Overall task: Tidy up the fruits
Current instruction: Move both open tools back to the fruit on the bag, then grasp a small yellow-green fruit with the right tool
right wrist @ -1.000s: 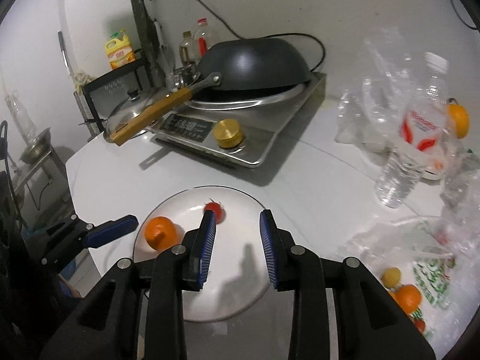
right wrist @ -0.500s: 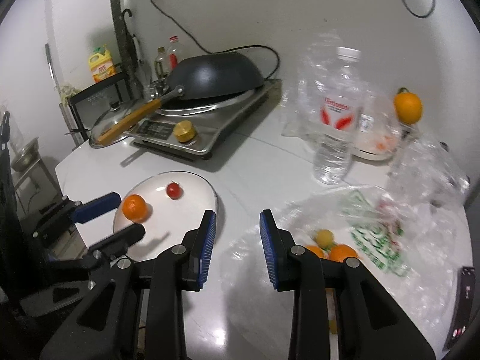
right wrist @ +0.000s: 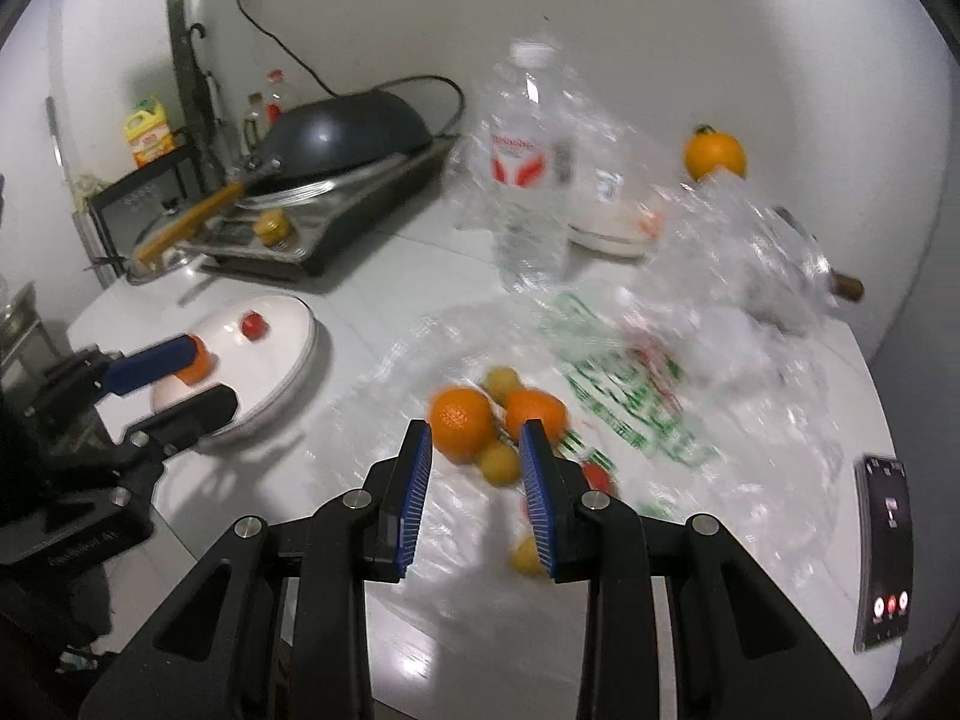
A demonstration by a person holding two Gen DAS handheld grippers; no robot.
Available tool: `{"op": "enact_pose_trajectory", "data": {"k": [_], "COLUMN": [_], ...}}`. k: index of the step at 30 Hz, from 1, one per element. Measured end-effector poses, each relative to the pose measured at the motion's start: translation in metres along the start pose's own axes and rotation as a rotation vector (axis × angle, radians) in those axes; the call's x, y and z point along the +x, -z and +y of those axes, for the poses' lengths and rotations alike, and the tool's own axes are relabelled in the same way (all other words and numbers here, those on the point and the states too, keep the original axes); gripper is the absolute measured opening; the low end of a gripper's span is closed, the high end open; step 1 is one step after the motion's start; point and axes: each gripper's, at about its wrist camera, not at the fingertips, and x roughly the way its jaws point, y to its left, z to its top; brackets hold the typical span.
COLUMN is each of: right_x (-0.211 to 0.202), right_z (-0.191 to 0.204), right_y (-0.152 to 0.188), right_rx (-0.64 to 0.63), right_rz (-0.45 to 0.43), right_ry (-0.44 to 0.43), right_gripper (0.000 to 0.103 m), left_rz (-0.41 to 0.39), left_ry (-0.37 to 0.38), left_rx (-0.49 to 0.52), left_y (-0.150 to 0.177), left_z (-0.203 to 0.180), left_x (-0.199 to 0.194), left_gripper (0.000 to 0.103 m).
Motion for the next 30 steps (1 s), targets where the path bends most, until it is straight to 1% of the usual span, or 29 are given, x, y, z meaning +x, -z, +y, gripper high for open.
{"op": "enact_pose_trajectory", "data": {"k": [6,12,18,25,27,30], "right_x": [0.013,0.03,0.046,0.052,0.052,0.049], "right_z": [-0.022,-0.027,-0.026,-0.026,-0.026,-0.027], "right_y": [0.023,0.04,0.048,0.051,0.051,0.05], "right_rx": [0.026,0.025,0.024,0.009,0.002,0.005], "right_rz": [0.052,0.109,0.159,0.174,0.171,0.159], "right_ry": [0.019,0.007,-0.004,-0.004,-0.006,-0.022], "right_gripper": [0.032,0.032,0.032,0.032,0.028,0.028], "left_rz": [0.031,0.051,0.066,0.083,0.086,0.087], "left_ry": [0.017,0.024,0.029,0.029,0.028,0.029], "left_rx": [0.016,0.03,0.033,0.044,0.053,0.07], "left_y": [0.005,0.006,0.006,0.006,0.005,0.002], "left_z": [-0.018,-0.026,-0.027,-0.03,-0.032,-0.036], "left_x": [0.01,0.019,0.027,0.033,0.035,0.036], "left_gripper": [0.052,0.052,0.052,0.052,0.052,0.052]}}
